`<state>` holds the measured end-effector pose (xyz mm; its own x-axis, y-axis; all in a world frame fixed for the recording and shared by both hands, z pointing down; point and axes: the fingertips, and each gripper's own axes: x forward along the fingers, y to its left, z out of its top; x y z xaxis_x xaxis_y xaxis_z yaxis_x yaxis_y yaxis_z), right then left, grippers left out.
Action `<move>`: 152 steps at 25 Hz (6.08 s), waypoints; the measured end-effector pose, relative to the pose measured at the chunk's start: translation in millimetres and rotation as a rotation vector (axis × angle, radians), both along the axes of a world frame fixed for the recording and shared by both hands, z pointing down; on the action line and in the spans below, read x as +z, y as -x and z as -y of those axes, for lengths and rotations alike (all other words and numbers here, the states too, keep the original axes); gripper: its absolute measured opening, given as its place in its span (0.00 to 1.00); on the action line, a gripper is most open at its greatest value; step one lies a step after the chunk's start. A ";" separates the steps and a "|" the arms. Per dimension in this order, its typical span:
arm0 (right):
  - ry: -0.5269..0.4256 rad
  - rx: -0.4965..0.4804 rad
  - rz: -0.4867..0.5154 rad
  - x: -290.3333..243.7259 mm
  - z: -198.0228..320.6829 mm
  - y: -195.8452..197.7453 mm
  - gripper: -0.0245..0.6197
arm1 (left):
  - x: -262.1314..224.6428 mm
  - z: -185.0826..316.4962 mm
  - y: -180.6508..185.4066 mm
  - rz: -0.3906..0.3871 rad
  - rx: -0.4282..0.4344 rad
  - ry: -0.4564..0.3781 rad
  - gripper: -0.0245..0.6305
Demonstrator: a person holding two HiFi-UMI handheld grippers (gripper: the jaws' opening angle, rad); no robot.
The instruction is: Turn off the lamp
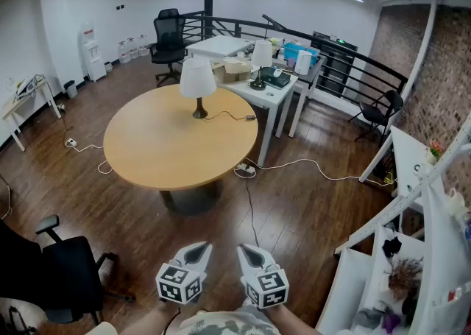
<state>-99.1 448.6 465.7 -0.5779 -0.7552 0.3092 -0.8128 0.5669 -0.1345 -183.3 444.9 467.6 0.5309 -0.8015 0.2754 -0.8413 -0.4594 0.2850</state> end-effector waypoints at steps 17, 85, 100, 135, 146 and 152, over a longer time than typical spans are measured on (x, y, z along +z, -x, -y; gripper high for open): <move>-0.038 0.115 0.107 -28.7 87.6 -146.0 0.04 | -34.5 94.7 -198.4 -0.020 0.091 -0.038 0.03; 0.054 0.048 0.083 24.4 500.2 -84.2 0.04 | 31.8 503.0 -136.0 -0.051 0.067 0.055 0.03; 0.124 -0.151 0.128 41.0 638.2 -177.4 0.04 | 44.2 627.4 -231.0 0.028 -0.109 0.104 0.03; 0.261 -0.385 -0.050 138.8 817.7 -101.5 0.07 | 124.7 780.0 -152.4 -0.002 -0.410 0.247 0.03; 0.384 -0.314 -0.157 197.3 857.9 -76.3 0.15 | 152.3 800.7 -118.5 -0.090 -0.435 0.297 0.03; 0.395 -0.318 -0.148 203.1 861.6 -67.1 0.16 | 154.8 802.0 -106.6 -0.106 -0.435 0.295 0.03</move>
<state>-32.0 -413.0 668.7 -0.6880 -0.3590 0.6307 -0.6354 0.7179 -0.2845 -76.7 -357.1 622.4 0.2036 -0.8502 0.4855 -0.8959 0.0382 0.4426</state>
